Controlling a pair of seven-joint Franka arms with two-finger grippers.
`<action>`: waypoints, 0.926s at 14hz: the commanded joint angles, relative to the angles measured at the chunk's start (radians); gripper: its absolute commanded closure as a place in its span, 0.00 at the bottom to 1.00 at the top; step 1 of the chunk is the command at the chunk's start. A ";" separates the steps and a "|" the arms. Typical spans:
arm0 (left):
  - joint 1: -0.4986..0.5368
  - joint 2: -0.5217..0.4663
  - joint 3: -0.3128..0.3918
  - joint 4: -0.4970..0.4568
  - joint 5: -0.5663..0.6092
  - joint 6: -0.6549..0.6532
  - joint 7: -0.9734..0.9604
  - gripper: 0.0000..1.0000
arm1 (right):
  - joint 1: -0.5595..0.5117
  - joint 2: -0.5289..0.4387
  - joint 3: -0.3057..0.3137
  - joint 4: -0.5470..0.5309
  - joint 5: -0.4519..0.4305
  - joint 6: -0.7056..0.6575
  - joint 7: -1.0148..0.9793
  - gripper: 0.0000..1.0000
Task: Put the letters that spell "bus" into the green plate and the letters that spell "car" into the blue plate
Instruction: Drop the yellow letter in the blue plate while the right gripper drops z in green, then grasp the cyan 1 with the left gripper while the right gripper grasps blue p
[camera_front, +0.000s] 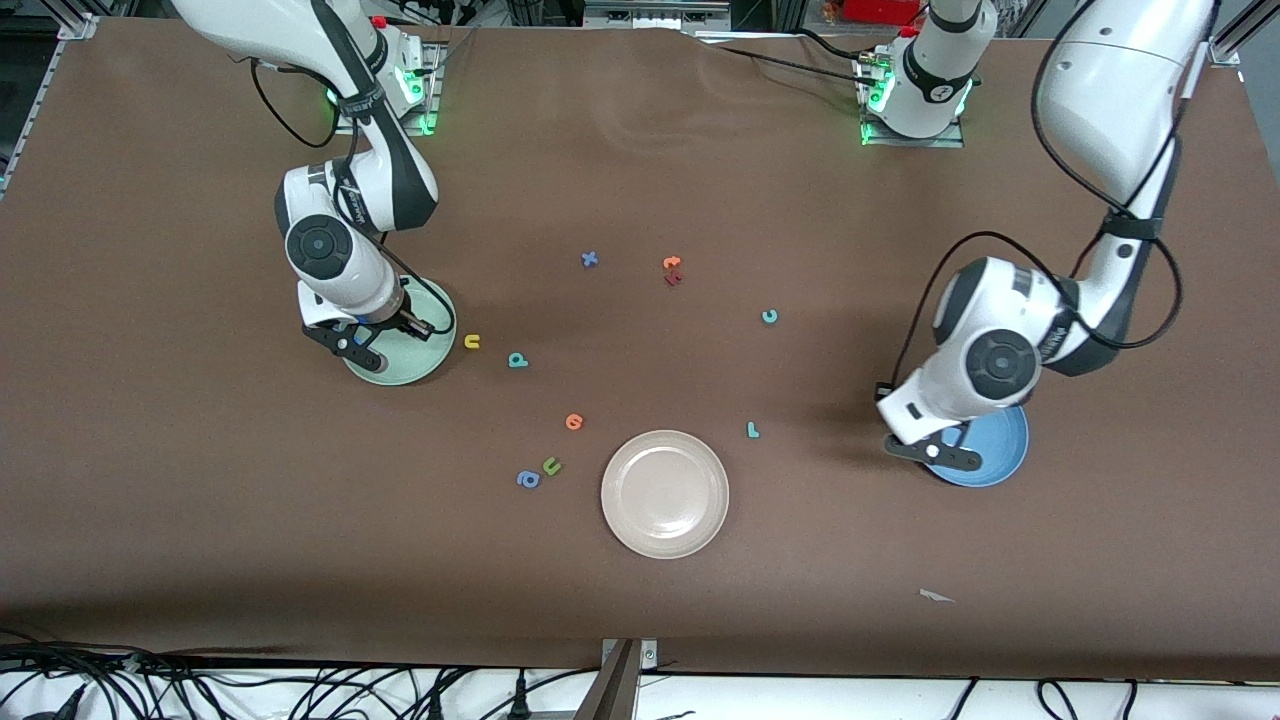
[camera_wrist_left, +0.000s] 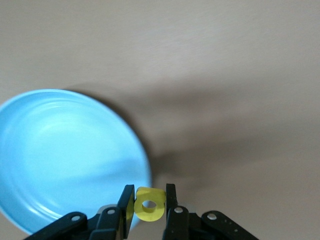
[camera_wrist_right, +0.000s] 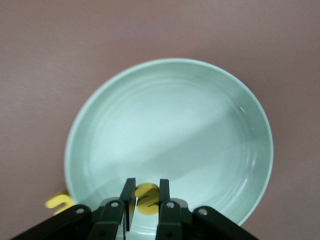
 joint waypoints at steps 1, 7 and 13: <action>0.029 0.011 -0.005 0.017 0.089 -0.021 0.097 0.79 | 0.005 -0.007 0.000 -0.011 -0.013 0.002 -0.003 0.00; 0.008 0.013 -0.034 0.006 0.083 -0.020 0.035 0.00 | 0.012 -0.008 0.057 0.048 -0.005 0.002 0.153 0.01; -0.139 0.076 -0.055 0.034 -0.034 0.118 -0.316 0.00 | 0.050 0.060 0.096 0.129 0.006 0.039 0.575 0.01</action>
